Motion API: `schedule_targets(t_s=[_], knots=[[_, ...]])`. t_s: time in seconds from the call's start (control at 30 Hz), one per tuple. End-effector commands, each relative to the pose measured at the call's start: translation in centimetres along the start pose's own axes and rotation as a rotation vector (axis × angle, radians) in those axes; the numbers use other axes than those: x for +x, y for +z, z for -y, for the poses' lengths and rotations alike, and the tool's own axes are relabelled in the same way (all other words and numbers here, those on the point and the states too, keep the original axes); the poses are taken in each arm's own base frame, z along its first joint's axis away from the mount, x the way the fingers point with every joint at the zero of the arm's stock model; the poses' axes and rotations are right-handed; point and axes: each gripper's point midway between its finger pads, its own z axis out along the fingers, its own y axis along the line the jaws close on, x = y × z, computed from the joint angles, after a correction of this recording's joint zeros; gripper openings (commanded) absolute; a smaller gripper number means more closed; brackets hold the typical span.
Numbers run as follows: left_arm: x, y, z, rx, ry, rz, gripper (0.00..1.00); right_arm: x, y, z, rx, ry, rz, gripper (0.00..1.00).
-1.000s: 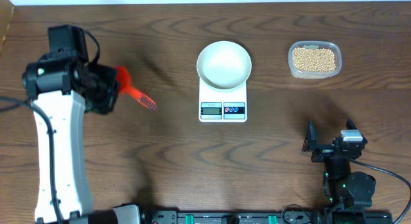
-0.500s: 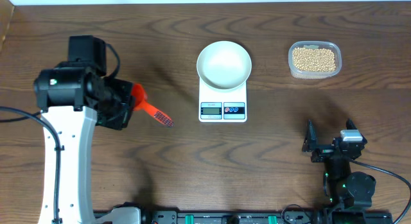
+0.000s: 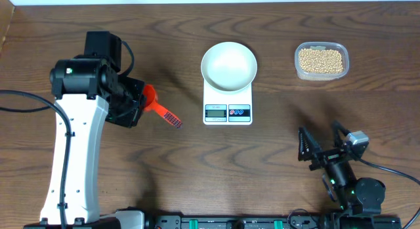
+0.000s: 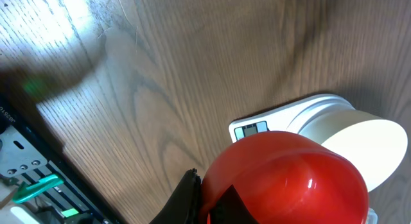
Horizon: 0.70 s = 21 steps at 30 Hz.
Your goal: Scoop item into bowl and weigh 50g on scale
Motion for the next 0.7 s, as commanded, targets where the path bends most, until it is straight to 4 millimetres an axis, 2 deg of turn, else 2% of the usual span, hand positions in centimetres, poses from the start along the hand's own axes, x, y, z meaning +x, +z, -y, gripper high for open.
schedule_targets(t_s=[0.0,0.17,0.33,0.53,0.67], knots=[[0.0,0.8,-0.4,-0.039,-0.007,0.001,0.07,-1.2,-0.4,-3.1,-0.144,0.124,-0.013,0.99],[0.2,0.9,0.3,-0.015,0.008,0.001,0.07,-5.3,-0.9,-5.0,-0.177,0.149,0.035,0.99],[1.4,1.0,1.3,0.013,-0.005,-0.001,0.07,-8.3,-0.2,-7.5,-0.248,0.159,-0.030,0.99],[3.1,1.2,2.9,0.063,0.002,-0.006,0.07,-11.0,2.0,-11.3,-0.434,0.188,-0.202,0.99],[4.3,1.2,4.5,0.119,0.052,-0.008,0.07,-11.6,3.4,-13.1,-0.556,0.281,-0.350,0.99]])
